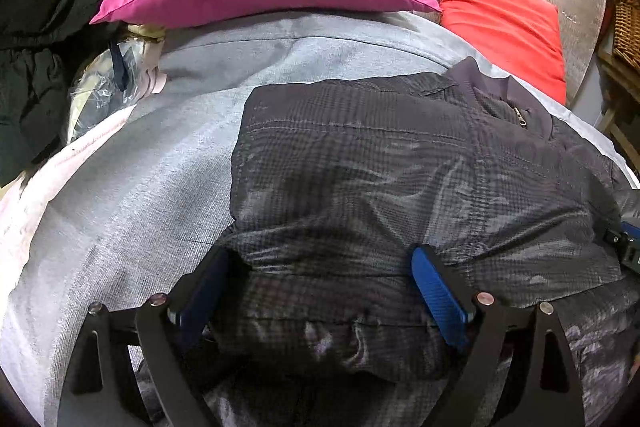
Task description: Fold large clothes
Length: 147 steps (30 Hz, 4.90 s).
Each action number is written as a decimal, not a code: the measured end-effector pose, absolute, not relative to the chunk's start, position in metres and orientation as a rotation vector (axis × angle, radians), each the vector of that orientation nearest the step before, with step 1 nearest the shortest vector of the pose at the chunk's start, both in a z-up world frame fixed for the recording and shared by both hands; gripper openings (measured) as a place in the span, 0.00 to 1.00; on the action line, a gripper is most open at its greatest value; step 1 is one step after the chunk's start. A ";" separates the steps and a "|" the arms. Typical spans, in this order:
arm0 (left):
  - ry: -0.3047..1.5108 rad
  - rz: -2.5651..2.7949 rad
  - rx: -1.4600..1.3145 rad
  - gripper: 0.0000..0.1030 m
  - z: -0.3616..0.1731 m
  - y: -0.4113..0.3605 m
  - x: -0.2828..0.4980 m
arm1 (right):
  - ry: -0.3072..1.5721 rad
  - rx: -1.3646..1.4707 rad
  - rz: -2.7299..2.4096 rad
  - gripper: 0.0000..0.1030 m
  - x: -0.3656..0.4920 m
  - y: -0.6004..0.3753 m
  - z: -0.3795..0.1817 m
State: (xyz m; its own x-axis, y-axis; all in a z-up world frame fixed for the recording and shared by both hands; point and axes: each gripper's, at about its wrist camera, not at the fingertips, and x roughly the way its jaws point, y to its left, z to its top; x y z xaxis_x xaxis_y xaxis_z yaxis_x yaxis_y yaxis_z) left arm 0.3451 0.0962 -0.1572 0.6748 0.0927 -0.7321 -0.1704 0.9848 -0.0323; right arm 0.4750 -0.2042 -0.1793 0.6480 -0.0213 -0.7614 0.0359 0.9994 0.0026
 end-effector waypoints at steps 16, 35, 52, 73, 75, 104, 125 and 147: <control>0.858 0.175 -0.090 0.90 -0.130 0.096 0.339 | 0.879 0.298 0.083 0.78 0.381 -0.258 -0.139; 1.002 0.048 -0.536 0.45 -0.151 0.085 0.344 | 0.869 1.057 0.126 0.32 0.384 -0.290 -0.199; 0.917 -0.019 -0.329 0.68 -0.121 0.074 0.320 | 0.873 0.880 0.199 0.74 0.351 -0.295 -0.179; 0.861 0.055 -0.028 0.72 -0.165 0.021 0.359 | 0.890 0.497 0.192 0.64 0.437 -0.263 -0.177; 0.854 0.053 -0.024 0.73 -0.166 0.022 0.358 | 0.881 0.478 0.178 0.65 0.435 -0.258 -0.166; 0.990 -0.028 -0.494 0.89 -0.164 0.176 0.410 | 0.874 0.577 0.120 0.73 0.447 -0.374 -0.168; 0.825 -0.007 -0.270 0.69 -0.115 0.138 0.385 | 0.769 0.343 -0.007 0.81 0.442 -0.350 -0.133; 0.968 0.052 -0.429 0.59 -0.167 0.174 0.341 | 0.955 0.018 0.095 0.79 0.418 -0.231 -0.157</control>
State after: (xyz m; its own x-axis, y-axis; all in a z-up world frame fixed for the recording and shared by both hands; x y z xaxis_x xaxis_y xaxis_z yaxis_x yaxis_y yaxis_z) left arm 0.3412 0.1739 -0.1673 0.5729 -0.1461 -0.8065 -0.2316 0.9150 -0.3304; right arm 0.4180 -0.2312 -0.1566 0.5738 0.0888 -0.8141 -0.0728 0.9957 0.0573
